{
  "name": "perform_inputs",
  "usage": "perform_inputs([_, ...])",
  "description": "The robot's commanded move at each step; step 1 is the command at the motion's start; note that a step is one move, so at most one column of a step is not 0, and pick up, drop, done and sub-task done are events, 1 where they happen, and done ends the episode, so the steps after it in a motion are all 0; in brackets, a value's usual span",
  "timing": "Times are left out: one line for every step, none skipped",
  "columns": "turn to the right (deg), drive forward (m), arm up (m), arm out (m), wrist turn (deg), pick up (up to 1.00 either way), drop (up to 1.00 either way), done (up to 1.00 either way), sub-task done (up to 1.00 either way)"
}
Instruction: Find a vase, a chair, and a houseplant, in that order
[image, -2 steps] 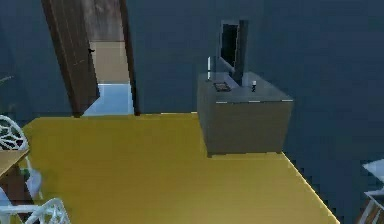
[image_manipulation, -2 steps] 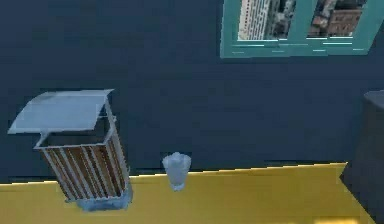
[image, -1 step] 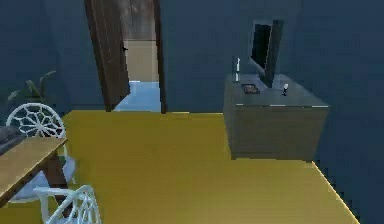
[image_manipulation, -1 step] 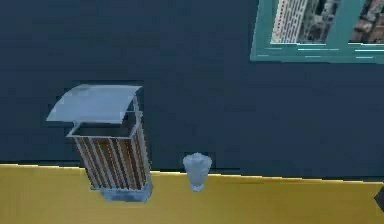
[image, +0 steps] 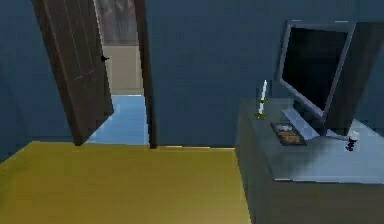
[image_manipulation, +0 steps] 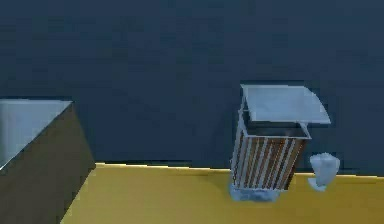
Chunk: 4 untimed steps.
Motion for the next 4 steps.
perform_inputs([-36.0,0.00,0.00,0.00,0.0,0.00,0.00,0.00,0.00])
perform_inputs([0.0,1.00,0.00,0.00,0.0,0.00,0.00,0.00,0.00])
perform_inputs([-33.0,0.00,0.00,0.00,0.0,0.00,0.00,0.00,0.00])
perform_inputs([0.0,0.00,0.00,0.00,0.0,0.00,0.00,1.00,0.00])
